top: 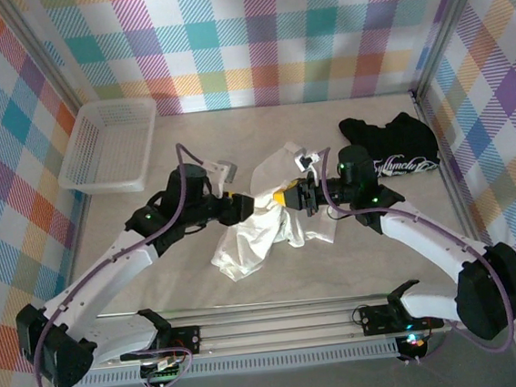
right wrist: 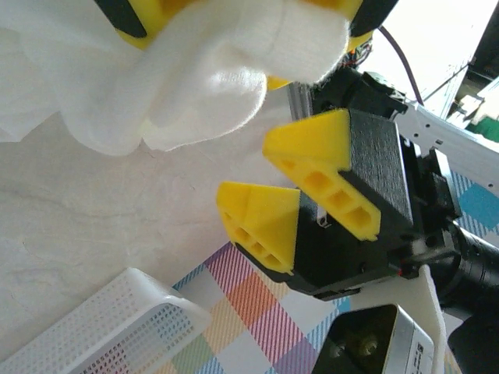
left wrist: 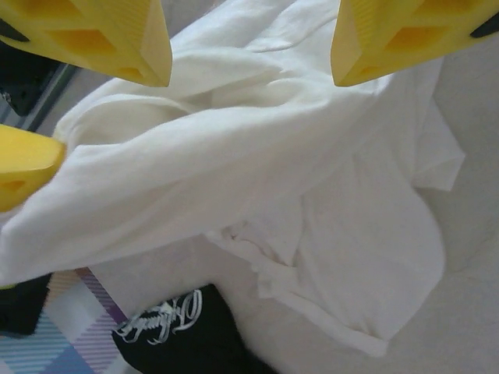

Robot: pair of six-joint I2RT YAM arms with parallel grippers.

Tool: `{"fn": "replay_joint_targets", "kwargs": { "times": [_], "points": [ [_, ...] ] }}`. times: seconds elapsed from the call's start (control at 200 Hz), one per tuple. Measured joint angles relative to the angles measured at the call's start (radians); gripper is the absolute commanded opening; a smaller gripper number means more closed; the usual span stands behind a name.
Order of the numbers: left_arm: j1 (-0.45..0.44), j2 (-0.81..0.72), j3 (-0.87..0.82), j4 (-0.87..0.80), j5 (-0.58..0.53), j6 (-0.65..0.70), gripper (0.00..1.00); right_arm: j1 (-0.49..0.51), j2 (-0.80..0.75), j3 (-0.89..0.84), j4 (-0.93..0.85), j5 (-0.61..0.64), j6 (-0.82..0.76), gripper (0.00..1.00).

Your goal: Fold the inside-out t-shirt

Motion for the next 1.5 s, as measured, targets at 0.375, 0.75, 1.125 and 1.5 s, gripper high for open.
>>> {"fn": "replay_joint_targets", "kwargs": {
  "times": [0.375,0.75,1.125,1.5],
  "points": [
    [-0.026,0.164,0.061,0.032,0.086,0.047,0.11,0.000,0.000,0.000,0.001,-0.002,0.000,0.00],
    [0.026,0.148,0.063,0.123,0.256,-0.077,0.00,0.000,-0.011,0.058,-0.226,0.272,-0.027,0.29],
    [0.108,0.100,0.044,0.158,0.342,-0.241,0.00,0.005,-0.049,-0.029,-0.175,0.279,-0.027,0.47],
    [0.115,0.098,0.030,0.166,0.332,-0.275,0.00,0.029,-0.072,-0.040,-0.235,0.376,-0.077,0.02]
  ]
}}
